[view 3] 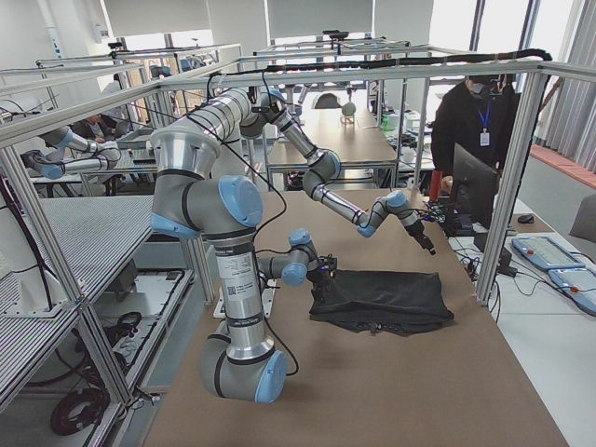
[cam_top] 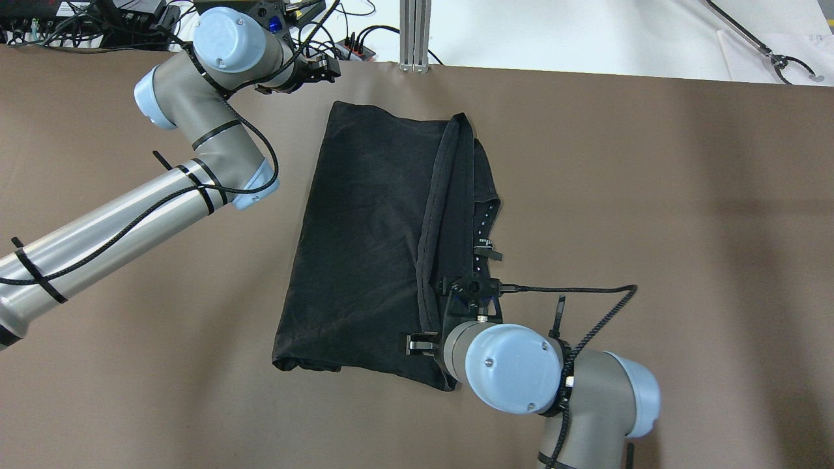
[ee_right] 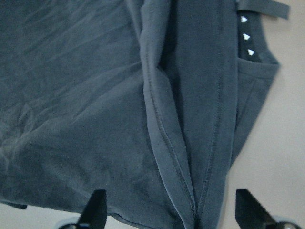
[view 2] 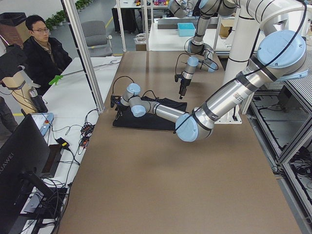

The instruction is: Fold clothes

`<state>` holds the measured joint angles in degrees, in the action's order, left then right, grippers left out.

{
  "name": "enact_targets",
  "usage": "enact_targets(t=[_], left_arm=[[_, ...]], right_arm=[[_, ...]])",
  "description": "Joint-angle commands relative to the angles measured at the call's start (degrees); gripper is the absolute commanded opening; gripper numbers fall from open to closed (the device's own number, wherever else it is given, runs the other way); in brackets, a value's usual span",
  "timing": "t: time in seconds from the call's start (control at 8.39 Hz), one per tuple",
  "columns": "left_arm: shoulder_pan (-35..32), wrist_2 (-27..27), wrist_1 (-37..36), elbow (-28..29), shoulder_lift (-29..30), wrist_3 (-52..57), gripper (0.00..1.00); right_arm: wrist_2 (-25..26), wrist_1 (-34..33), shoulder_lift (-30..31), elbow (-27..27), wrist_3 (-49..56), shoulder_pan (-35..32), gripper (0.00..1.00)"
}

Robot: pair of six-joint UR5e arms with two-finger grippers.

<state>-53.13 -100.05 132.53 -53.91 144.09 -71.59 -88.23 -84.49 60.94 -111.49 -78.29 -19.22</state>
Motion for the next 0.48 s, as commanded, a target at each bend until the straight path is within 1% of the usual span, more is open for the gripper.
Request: enact_targets(t=[0.0, 0.12, 0.24, 0.36], left_arm=[[-0.9, -1.1, -0.2, -4.1, -3.6, 1.1, 0.94], [-0.9, -1.0, -0.1, -4.2, -3.6, 0.9, 0.94], [-0.9, -0.9, -0.1, -4.2, -3.6, 0.5, 0.94], [-0.9, -0.7, -0.1, -4.2, -3.7, 0.3, 0.94]], right_arm=[[0.2, -0.8, -5.0, 7.0, 19.1, 0.4, 0.88], [0.2, -0.7, -5.1, 7.9, 21.4, 0.2, 0.82], [0.2, -0.6, -5.6, 10.3, 22.9, 0.3, 0.75], [0.2, -0.6, -7.0, 11.8, 23.6, 0.3, 0.69]])
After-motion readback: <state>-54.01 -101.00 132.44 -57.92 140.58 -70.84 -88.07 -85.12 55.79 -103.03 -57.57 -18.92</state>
